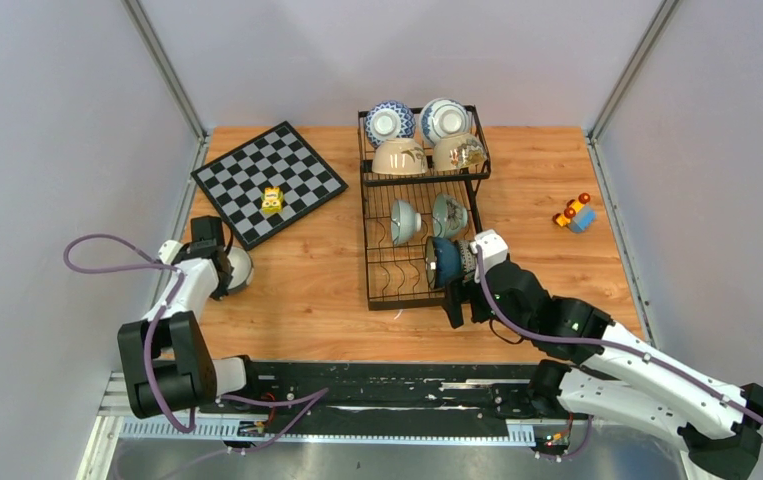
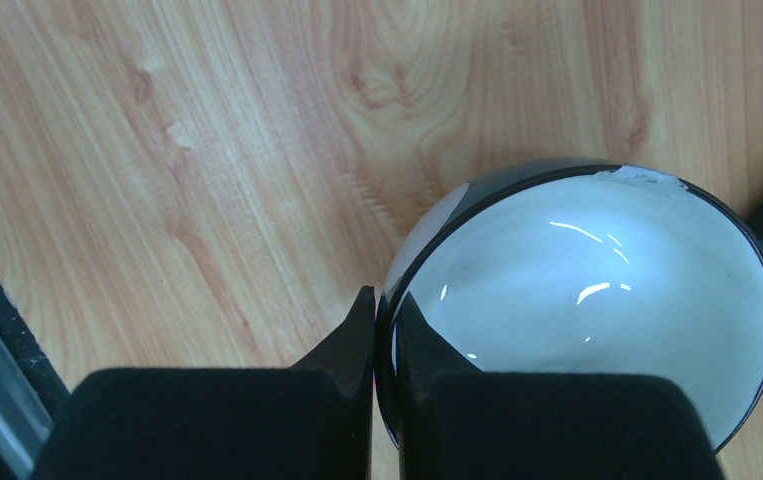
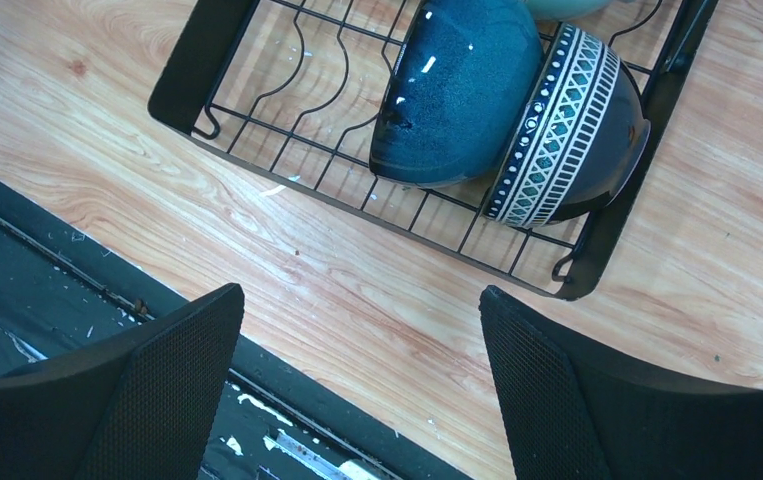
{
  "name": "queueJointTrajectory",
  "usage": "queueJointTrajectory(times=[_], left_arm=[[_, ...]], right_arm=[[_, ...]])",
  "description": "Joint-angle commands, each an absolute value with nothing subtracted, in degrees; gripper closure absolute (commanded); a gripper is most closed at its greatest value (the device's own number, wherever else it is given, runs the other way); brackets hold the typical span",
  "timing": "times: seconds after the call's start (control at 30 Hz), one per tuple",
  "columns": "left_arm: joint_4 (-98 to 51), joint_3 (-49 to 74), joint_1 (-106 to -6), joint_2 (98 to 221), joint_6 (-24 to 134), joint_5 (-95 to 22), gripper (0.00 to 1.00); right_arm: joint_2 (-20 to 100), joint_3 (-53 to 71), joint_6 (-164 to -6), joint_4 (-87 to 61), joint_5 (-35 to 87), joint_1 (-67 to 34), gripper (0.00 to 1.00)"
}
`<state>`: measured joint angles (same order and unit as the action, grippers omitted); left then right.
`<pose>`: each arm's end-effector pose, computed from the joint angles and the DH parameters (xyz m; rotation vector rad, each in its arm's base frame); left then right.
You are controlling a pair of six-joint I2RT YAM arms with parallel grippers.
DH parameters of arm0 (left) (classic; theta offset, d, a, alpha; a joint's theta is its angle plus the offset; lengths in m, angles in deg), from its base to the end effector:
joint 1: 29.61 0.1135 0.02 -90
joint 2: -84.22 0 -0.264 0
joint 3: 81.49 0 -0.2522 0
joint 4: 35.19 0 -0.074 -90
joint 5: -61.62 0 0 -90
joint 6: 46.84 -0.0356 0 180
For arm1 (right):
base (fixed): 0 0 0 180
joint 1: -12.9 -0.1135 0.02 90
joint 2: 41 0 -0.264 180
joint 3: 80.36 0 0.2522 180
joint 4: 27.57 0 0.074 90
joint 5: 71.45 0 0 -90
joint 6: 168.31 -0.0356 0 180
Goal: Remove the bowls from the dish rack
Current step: Place the bowl at the center of the board, then pick up the bowl from the dish rack.
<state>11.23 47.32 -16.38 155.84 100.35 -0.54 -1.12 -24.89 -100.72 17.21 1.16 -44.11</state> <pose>0.2051 0.0653 0.1790 -1.5847 2.0199 0.3927 0.0931 0.1239 0.2979 -0.4426 2.0521 0.5379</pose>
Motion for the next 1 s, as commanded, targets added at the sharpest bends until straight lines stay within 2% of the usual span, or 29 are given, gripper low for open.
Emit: queueJointTrajectory(times=[0.0, 0.2, 0.3, 0.4, 0.47, 0.6, 0.73, 0.8, 0.97], left_arm=[[6.7, 45.5, -15.1, 157.6, 98.9, -1.4, 0.99], [6.1, 46.0, -15.0, 156.4, 98.7, -2.8, 0.69], [7.0, 46.0, -15.1, 154.4, 98.0, -3.5, 0.49], [8.4, 45.9, -15.0, 150.3, 96.4, -5.8, 0.24], [10.9, 44.9, -15.2, 146.9, 94.7, -7.4, 0.16], [12.8, 44.7, -16.1, 137.5, 91.3, -11.6, 0.06], [12.8, 43.4, -21.2, 129.5, 85.2, -16.0, 0.0], [12.1, 42.0, -27.3, 127.2, 81.7, -16.4, 0.0], [13.0, 36.7, -51.3, 127.8, 74.7, -6.4, 0.0]], right_arm=[[-1.0, -25.3, -99.2, 16.8, 1.0, -44.8, 0.08], [-0.9, -25.1, -97.7, 15.9, 1.2, -44.8, 0.06], [-0.9, -24.9, -97.1, 15.9, 1.1, -44.8, 0.05], [-0.9, -24.6, -96.5, 15.9, 0.7, -44.8, 0.04], [-0.8, -24.0, -96.1, 15.9, 0.1, -44.8, 0.04], [0.7, -21.8, -94.9, 15.9, -0.7, -44.8, 0.04], [4.4, -19.7, -94.6, 15.7, -1.1, -44.8, 0.04], [6.5, -18.7, -95.0, 15.5, -1.6, -44.8, 0.04], [10.7, -15.1, -96.8, 15.4, -5.4, -43.9, 0.02]])
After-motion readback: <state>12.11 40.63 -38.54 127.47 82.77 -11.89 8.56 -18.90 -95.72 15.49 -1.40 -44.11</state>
